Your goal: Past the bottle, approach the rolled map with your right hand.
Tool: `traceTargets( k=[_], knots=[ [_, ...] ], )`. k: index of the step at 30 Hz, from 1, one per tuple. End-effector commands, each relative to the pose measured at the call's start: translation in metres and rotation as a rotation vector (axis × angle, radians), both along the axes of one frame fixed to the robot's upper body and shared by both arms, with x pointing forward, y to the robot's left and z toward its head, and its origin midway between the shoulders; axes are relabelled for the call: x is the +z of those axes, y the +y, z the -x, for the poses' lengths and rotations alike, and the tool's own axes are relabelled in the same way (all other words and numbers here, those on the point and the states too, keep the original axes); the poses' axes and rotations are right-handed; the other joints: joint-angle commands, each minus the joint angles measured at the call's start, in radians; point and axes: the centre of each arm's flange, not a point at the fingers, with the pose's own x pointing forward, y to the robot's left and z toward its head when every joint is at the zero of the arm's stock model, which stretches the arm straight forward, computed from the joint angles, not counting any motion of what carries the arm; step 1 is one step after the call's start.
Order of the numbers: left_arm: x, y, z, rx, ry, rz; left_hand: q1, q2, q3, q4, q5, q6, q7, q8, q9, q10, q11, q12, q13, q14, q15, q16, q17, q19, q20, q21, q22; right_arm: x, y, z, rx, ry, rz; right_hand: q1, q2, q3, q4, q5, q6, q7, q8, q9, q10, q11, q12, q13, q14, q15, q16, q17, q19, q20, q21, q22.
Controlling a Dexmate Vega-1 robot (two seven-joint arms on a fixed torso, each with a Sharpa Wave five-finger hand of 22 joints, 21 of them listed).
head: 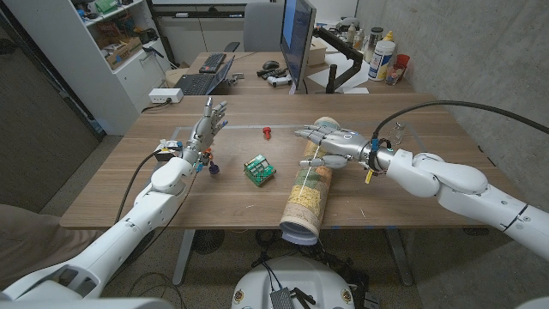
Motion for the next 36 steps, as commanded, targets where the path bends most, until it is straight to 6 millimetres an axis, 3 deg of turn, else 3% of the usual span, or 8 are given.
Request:
traceTargets(
  k=[1, 5, 17, 31, 34, 36],
  knots=[
    [0.0008, -0.0012, -0.0008, 0.003, -0.003, -0.001, 0.010, -0.002, -0.005, 0.003, -0.002, 0.004, -0.002, -0.003, 0.006, -0.005, 0.000, -0.004, 0.002, -0.006, -0.009, 0.001, 0.003, 0.001, -0.034, 0.002, 0.002, -0.0043, 0.0011, -0.0027, 0.005, 0.020, 0.005, -0.015, -0.003, -0.003, 0.009, 0.007, 0.008, 0.002, 0.005, 0.005, 0.002, -0.004, 0.006, 0.005, 0.006, -0.026, 0.007, 0.004, 0.003, 0.004, 0.003, 0.003],
    [0.0001, -0.0017, -0.0010, 0.002, 0.002, -0.005, 0.009, -0.003, -0.006, 0.003, -0.003, 0.009, 0.003, -0.002, 0.006, -0.002, -0.001, -0.003, 0.002, -0.001, -0.023, 0.003, 0.002, 0.003, -0.057, 0.002, 0.001, -0.0080, 0.0017, -0.0050, 0.009, 0.039, 0.002, -0.033, -0.003, -0.009, 0.020, 0.007, 0.012, 0.003, 0.005, 0.005, 0.003, -0.003, 0.006, 0.005, -0.002, -0.028, 0.004, 0.005, -0.008, 0.007, -0.001, 0.003],
    [-0.0017, -0.0007, -0.0002, 0.019, 0.005, 0.000, 0.007, -0.005, -0.008, 0.004, -0.004, 0.014, 0.004, -0.001, 0.006, -0.001, -0.001, -0.002, 0.002, 0.002, -0.018, 0.004, 0.002, 0.001, -0.048, 0.001, 0.001, -0.0109, 0.0049, -0.0060, 0.022, 0.072, 0.036, -0.091, -0.036, -0.044, 0.050, 0.008, 0.039, -0.005, 0.008, 0.005, -0.008, 0.003, 0.001, 0.005, -0.019, -0.010, 0.000, 0.005, -0.026, 0.032, -0.006, 0.003],
    [-0.0070, 0.0001, 0.0022, 0.026, 0.012, 0.007, 0.005, -0.007, -0.009, 0.005, -0.004, 0.016, 0.004, -0.001, 0.006, 0.000, -0.002, -0.002, 0.002, 0.001, -0.017, 0.003, 0.002, 0.001, -0.045, 0.001, 0.001, -0.0073, 0.0049, -0.0050, 0.031, 0.075, 0.075, -0.096, -0.064, -0.061, 0.053, 0.010, 0.038, 0.000, 0.002, 0.004, -0.024, 0.011, -0.004, 0.004, -0.033, -0.005, -0.002, 0.004, -0.027, 0.026, -0.004, 0.003],
    [-0.0082, 0.0010, 0.0031, 0.029, 0.013, 0.009, 0.004, -0.007, -0.009, 0.005, -0.004, 0.016, 0.003, -0.001, 0.006, 0.001, -0.001, -0.002, 0.002, 0.001, -0.017, 0.003, 0.002, 0.002, -0.046, 0.001, 0.001, -0.0078, 0.0060, -0.0054, 0.042, 0.081, 0.071, -0.099, -0.072, -0.067, 0.058, 0.014, -0.015, -0.002, -0.018, 0.004, -0.038, 0.010, -0.009, 0.004, -0.035, -0.006, 0.000, 0.004, -0.030, 0.023, -0.004, 0.003],
    [-0.0092, 0.0016, 0.0035, 0.031, 0.016, 0.009, 0.004, -0.007, -0.009, 0.005, -0.004, 0.016, 0.003, -0.001, 0.006, 0.000, -0.001, -0.002, 0.002, 0.002, -0.017, 0.003, 0.002, 0.002, -0.046, 0.001, 0.001, -0.0082, 0.0070, -0.0055, 0.043, 0.072, 0.079, -0.099, -0.073, -0.068, 0.059, 0.015, -0.019, -0.002, -0.019, 0.004, -0.043, 0.008, -0.011, 0.004, -0.039, -0.007, -0.001, 0.004, -0.030, 0.022, -0.004, 0.003]
  ],
)
